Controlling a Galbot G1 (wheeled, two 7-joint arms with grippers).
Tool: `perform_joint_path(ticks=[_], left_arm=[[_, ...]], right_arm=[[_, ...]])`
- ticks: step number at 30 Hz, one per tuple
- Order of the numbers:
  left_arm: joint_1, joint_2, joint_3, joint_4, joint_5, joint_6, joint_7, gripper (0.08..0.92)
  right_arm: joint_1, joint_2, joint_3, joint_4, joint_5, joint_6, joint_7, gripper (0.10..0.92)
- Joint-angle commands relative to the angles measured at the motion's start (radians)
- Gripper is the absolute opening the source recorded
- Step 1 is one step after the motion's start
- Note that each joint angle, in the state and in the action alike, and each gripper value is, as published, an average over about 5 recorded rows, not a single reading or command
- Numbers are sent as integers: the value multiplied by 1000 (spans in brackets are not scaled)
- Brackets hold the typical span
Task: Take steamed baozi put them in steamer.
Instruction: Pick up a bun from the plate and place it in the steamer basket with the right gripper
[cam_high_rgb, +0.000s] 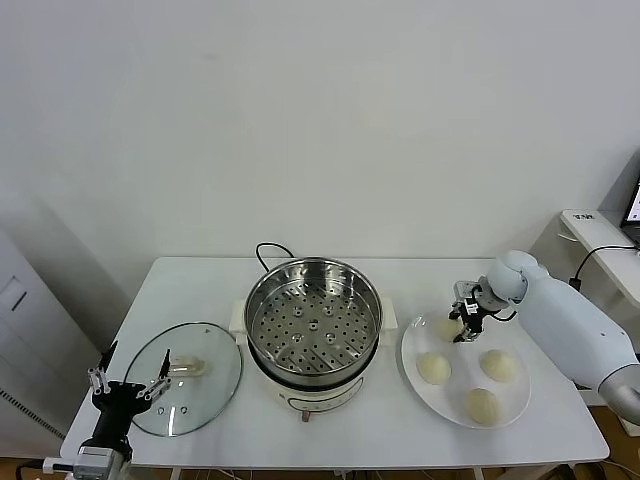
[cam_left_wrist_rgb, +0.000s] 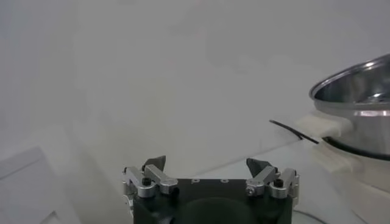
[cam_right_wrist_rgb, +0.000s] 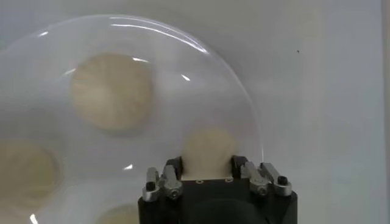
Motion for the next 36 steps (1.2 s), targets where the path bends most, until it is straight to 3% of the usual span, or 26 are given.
perform_joint_path(ticks=[1,7,14,21,29,36], left_arm=[[4,13,-14,-4,-11,5,2,823],[5,18,-27,6,-30,-10,10,823],[13,7,-27,-4,-44,-16,18,823],[32,6,-32,-29,-63,-22,18,823],[36,11,-44,-67,-80,-15,13,823],[37,16,-56,-67,-88,-12,13,823]], right_arm=[[248,-74,-247,147,189,-14,-2,453],[672,-55,-583,245,442,29,-24,450],[952,116,-792,283,538,195,-35,450],[833,286,-754,338,397,359,10,450],[600,409,-632,291,54,610,-17,450],[497,452,-580,217,-51,704,6,450]])
